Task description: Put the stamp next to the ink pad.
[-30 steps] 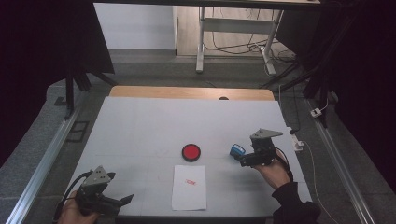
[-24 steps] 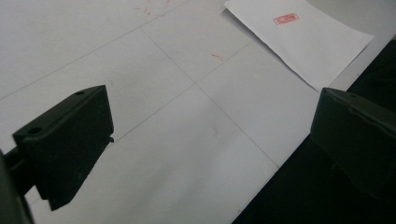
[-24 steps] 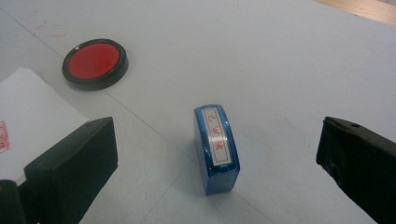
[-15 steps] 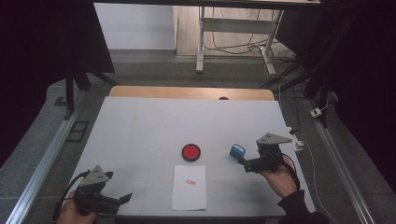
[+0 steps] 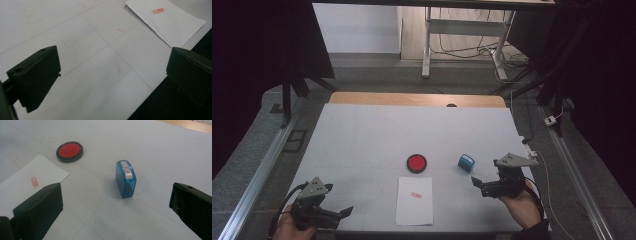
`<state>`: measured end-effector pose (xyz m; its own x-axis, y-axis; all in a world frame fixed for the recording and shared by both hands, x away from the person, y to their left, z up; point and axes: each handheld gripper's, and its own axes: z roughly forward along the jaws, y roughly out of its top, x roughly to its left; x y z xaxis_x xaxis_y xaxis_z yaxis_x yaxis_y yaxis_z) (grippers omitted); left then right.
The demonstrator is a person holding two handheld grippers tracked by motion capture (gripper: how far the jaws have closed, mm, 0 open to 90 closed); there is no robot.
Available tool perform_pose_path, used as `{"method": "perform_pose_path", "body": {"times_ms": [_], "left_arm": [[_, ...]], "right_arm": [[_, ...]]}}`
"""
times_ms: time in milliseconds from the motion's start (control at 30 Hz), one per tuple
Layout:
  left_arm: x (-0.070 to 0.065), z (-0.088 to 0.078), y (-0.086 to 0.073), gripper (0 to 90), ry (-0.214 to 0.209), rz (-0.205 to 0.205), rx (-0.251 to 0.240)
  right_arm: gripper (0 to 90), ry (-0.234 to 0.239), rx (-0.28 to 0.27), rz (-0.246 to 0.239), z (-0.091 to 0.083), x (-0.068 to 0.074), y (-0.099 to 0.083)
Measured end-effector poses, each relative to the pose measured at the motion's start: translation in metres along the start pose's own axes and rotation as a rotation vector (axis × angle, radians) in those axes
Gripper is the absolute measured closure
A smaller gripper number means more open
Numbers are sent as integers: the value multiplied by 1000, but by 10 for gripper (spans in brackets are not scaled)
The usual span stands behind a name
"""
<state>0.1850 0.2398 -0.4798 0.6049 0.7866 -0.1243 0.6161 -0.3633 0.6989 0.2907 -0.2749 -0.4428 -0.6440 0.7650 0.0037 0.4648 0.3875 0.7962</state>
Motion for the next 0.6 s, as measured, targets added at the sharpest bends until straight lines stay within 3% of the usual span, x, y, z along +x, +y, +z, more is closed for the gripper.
{"method": "perform_pose_path", "body": {"times_ms": [233,600], "left_arm": [[0,-1,0,0,10,-7,-4],[3,-2,-1,0,31,-23,-1]], "right_arm": [[0,-2,-25,0,-13,7,-5],[0,-14,-22,7,-27,12,-17]]}}
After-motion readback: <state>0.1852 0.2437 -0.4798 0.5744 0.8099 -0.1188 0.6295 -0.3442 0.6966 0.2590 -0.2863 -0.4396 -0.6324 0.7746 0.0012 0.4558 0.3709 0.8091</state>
